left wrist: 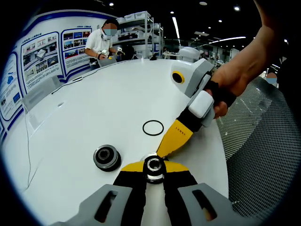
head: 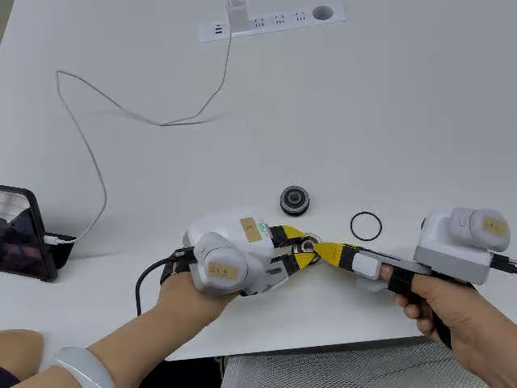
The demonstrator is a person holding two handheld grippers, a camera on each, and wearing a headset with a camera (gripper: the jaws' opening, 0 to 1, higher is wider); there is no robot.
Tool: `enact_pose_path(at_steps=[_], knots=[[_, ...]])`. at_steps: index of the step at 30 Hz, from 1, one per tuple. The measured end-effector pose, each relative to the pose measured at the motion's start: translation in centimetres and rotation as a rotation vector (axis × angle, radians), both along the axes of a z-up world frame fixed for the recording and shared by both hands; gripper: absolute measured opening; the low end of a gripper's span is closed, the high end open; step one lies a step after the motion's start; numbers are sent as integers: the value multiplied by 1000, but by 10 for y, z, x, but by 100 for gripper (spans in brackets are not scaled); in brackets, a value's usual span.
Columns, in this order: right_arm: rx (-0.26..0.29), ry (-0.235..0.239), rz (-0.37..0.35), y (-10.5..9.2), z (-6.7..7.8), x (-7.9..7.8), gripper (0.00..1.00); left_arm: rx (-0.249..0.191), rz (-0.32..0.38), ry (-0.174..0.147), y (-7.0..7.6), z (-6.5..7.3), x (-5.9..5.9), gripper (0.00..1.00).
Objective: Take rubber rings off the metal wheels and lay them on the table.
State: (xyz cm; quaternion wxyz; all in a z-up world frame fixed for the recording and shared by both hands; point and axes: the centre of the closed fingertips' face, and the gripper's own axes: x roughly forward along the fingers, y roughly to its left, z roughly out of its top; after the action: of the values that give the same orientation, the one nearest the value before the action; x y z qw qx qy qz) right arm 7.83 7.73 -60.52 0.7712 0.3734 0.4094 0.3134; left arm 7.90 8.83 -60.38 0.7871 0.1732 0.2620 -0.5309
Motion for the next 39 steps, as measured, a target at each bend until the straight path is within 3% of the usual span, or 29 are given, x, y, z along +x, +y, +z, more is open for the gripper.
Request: enact_pose_path(at_steps=[23,39], knots=[[-7,-4,-4,-1,1,-2,14,-4,2,1,0,-1,-1,13],[-32,-21,-5,-5,-1,-1,7,-7,2,2,1,-1,-1,13]])
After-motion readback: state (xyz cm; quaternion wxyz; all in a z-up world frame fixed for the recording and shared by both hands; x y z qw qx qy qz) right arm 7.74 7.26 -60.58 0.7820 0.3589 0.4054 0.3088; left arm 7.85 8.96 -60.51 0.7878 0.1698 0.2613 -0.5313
